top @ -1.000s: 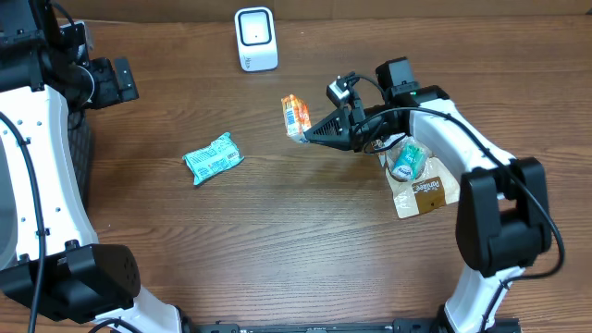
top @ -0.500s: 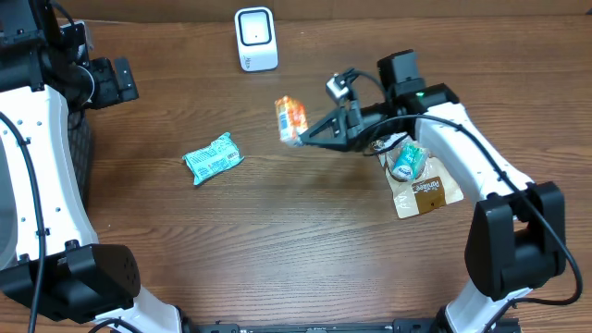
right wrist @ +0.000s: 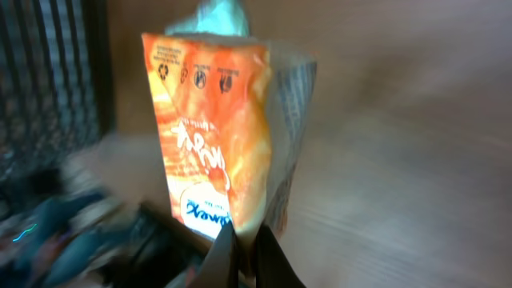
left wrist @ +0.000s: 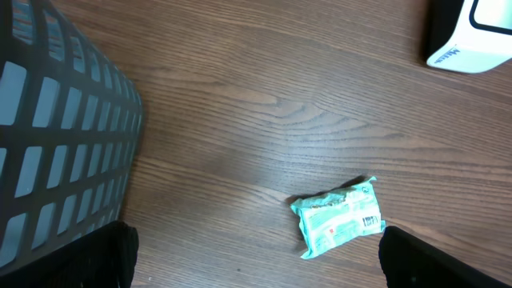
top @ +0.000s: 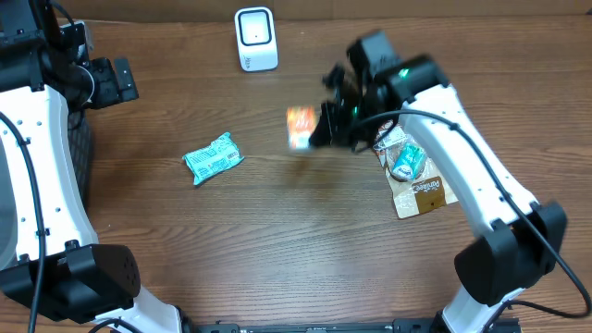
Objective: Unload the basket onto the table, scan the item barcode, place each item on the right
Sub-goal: 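Lift the orange tissue pack with the right gripper, then hold the orange tissue pack under the scanner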
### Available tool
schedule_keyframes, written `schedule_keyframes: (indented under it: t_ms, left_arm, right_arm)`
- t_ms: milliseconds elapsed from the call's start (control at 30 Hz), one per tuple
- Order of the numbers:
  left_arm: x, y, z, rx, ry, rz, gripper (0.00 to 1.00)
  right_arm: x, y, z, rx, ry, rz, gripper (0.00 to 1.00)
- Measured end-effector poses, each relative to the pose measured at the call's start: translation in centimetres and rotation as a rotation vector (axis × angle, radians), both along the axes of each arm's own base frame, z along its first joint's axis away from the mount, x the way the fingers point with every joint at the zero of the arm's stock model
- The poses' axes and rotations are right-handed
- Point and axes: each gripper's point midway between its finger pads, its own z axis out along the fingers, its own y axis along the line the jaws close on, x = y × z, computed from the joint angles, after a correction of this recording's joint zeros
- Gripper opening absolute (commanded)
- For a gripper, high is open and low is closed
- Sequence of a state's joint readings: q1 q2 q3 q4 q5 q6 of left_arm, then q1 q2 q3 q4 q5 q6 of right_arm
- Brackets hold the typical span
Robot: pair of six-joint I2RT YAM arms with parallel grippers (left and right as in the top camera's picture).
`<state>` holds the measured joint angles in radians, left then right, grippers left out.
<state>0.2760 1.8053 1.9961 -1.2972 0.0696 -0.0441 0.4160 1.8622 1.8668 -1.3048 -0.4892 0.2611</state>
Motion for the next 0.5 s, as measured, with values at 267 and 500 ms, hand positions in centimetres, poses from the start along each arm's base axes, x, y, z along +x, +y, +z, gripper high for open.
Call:
schedule_keyframes:
  t_ms: [267, 500]
  left_arm:
    - [0.0, 0.0, 0.0, -0.001, 0.000, 0.000, 1.00]
    - [0.0, 0.0, 0.0, 0.000, 0.000, 0.000, 1.00]
  right_arm:
    - [9.6, -2.1, 10.4, -0.233, -0.569, -0.182, 0.04]
    - [17.7, 0.3, 6.9, -0.518, -0.850, -0.180, 0.04]
